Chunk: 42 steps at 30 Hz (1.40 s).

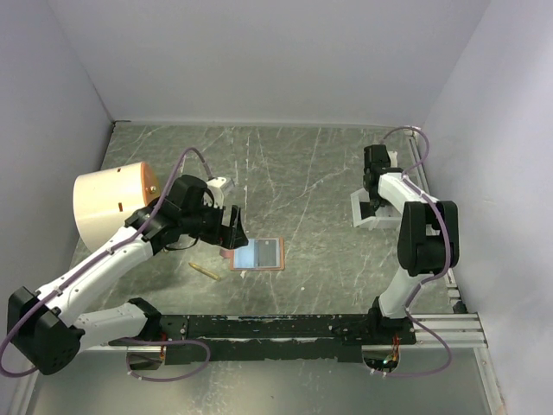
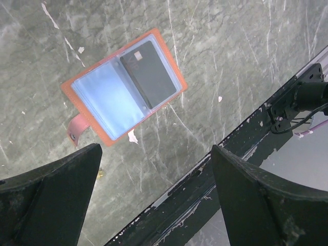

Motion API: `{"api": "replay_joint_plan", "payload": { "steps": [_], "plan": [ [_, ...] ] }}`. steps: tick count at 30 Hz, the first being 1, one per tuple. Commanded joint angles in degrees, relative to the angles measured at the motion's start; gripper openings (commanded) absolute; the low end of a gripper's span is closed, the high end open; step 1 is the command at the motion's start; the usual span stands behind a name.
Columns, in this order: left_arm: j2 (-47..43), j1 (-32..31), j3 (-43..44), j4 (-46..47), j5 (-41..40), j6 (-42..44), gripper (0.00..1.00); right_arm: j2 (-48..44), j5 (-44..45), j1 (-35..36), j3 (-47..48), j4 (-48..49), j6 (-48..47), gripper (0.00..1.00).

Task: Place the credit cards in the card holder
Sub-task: Pick up the credit card from the storage box.

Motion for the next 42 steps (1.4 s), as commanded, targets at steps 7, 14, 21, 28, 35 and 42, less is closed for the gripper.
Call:
{"api": "replay_joint_plan", "payload": {
  "steps": [7,14,21,28,35,42],
  "plan": [
    [-1.89,-0.2,0.12,-0.12,-2.06,0.84,0.99,4.14,3.63,-0.81,1.53,0.72,-1.34,0.41],
    [-1.93,-0.2,0.09,0.03,-1.71,0.84,0.99,3.46,4.96,-0.81,1.9,0.43,-1.4,0.38],
    [-2.09,-0.16,0.25,-0.1,-2.29,0.75,0.99,3.31,5.93,-0.97,2.44,0.4,-1.64,0.33],
    [-2.44,-0.13,0.09,-0.06,-2.6,0.67,0.99,2.18,5.49,-1.25,2.76,1.24,-2.36,0.26],
    [-1.71,-0.06,-0.08,0.24,-1.78,0.79,0.99,0.99,4.99,-1.25,1.36,1.65,-2.2,0.17],
    [0.04,-0.11,0.32,-0.44,-0.32,0.84,0.99,-0.51,4.73,-1.25,1.24,1.75,-2.29,0.15]
  ]
}}
